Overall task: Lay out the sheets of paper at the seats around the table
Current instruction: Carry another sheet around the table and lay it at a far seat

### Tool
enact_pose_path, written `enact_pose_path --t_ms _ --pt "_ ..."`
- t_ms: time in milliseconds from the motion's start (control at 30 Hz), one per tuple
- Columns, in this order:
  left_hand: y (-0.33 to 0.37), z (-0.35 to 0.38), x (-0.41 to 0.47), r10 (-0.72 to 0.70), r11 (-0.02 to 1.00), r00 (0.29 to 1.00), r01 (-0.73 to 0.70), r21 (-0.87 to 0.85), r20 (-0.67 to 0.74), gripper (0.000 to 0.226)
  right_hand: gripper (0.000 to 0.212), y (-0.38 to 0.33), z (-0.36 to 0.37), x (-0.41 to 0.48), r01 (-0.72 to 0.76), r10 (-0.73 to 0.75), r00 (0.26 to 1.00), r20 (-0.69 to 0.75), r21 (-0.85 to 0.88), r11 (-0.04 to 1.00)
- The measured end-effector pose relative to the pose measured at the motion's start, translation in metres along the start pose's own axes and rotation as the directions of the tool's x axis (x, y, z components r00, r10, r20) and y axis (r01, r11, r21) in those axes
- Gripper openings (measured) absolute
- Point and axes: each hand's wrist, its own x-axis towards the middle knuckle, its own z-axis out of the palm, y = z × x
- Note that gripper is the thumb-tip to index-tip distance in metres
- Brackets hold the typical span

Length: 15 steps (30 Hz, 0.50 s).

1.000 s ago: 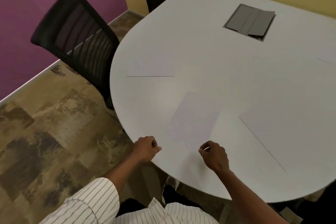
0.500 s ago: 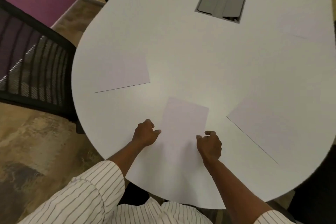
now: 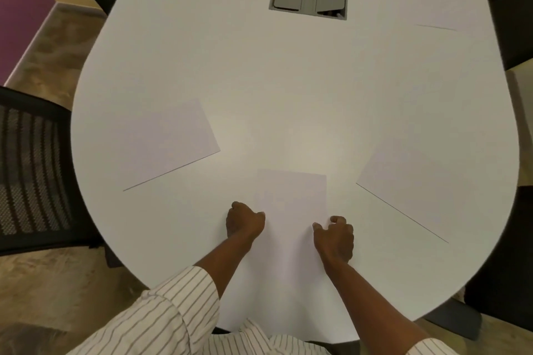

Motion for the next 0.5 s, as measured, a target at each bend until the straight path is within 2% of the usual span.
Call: enact_pose_path --t_ms 300,433,500 --pt "0.006 0.014 0.011 -0.157 0.988 0.988 0.157 0.012 0.001 0.061 0.040 0.005 0.001 0.001 -0.028 0.028 1.000 0.006 0.028 0.999" --pt "0.001 0.016 0.008 -0.165 0.985 0.986 0.165 0.040 -0.010 0.033 0.039 0.006 -0.001 0.005 -0.063 0.063 0.998 0.018 0.045 0.997" --pt "-0.002 0.015 0.005 -0.157 0.987 0.988 0.157 0.044 -0.014 0.030 0.039 0.007 -0.002 0.007 -0.069 0.068 0.997 0.023 0.052 0.996"
